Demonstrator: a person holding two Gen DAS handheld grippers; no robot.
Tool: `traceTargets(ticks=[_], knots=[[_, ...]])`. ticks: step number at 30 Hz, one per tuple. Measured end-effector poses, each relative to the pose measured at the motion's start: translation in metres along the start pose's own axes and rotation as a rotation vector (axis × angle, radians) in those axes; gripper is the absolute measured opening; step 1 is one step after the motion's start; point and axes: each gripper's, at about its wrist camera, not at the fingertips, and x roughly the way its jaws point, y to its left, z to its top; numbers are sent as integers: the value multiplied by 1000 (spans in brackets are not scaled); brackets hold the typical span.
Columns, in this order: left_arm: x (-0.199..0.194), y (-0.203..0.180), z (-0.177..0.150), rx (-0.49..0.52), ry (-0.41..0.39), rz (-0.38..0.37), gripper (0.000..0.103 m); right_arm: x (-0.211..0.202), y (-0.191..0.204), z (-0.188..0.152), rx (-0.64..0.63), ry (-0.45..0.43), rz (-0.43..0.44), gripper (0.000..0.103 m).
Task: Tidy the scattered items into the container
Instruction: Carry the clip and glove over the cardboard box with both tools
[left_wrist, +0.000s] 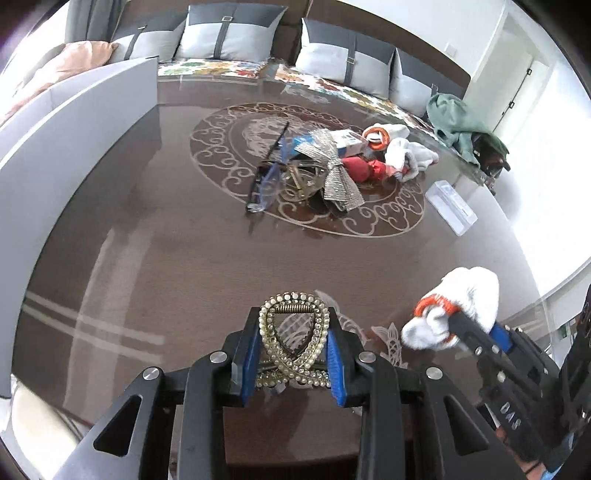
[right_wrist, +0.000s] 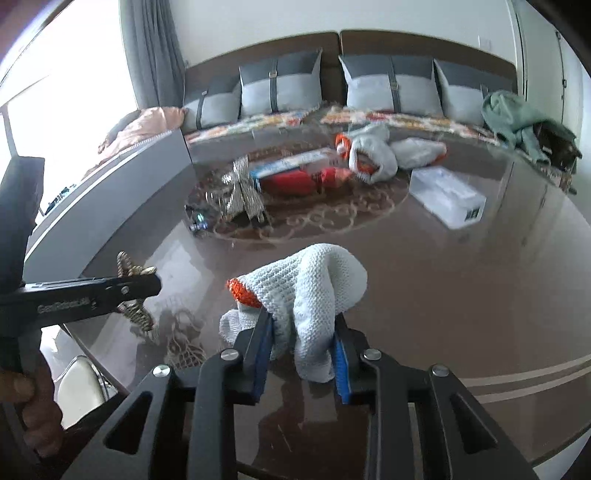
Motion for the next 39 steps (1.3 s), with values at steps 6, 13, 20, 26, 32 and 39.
traceTargets(ticks=[6, 13, 20, 26, 32, 39], knots=[[-16, 0, 0, 30, -10, 72, 31, 8, -9, -1, 42, 47, 6, 29], [-63, 19, 16, 17, -78, 131, 31, 3, 6, 21, 27, 73, 60, 29], [-114, 99, 42, -144, -155, 180, 31, 0, 99, 81, -92, 49, 259, 29], [-149, 196, 62, -297, -225, 310, 31, 2, 214, 130, -257, 16, 450, 29], [-150, 273, 65, -425, -215, 395, 31, 18, 315, 159, -380, -13, 536, 29], [-131, 329, 54, -593, -181, 413, 31, 71, 396, 169, -427, 38, 510, 30]])
